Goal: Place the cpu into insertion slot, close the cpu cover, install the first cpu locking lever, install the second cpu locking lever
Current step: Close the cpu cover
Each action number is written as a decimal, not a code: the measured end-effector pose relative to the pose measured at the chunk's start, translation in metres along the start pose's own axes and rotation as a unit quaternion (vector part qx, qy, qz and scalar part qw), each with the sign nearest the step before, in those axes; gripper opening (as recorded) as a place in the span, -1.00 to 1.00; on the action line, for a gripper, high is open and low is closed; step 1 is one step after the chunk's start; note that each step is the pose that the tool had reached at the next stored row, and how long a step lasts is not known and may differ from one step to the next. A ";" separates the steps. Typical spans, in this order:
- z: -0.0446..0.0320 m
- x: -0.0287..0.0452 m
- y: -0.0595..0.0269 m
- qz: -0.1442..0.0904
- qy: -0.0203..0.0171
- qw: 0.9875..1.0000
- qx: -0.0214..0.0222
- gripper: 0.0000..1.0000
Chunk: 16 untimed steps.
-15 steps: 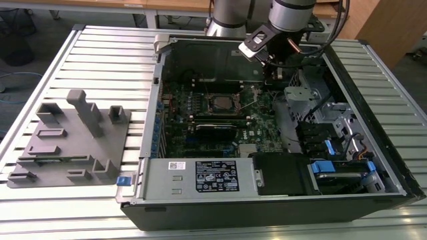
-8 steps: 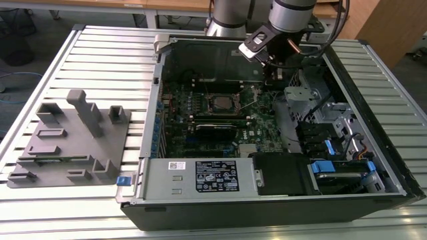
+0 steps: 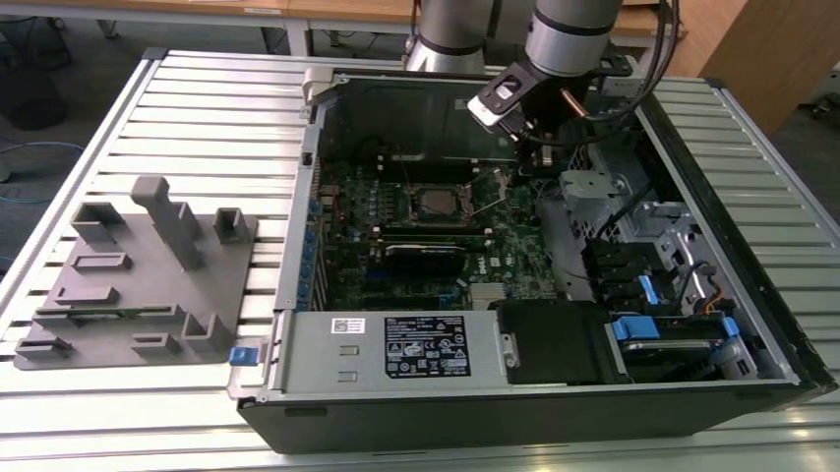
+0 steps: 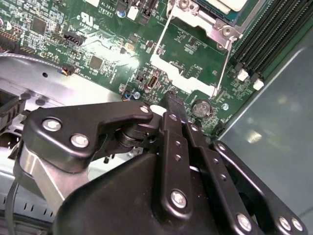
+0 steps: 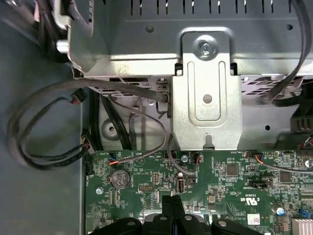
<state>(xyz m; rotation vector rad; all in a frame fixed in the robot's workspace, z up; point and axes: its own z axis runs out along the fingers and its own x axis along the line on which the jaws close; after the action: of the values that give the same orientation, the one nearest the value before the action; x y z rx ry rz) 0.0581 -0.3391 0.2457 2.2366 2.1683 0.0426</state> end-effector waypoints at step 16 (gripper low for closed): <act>0.0074 0.0000 -0.0019 0.000 0.000 1.000 0.000 -0.79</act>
<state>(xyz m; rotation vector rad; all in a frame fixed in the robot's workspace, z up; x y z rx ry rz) 0.0565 -0.3390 0.2382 2.2365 2.1684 0.0428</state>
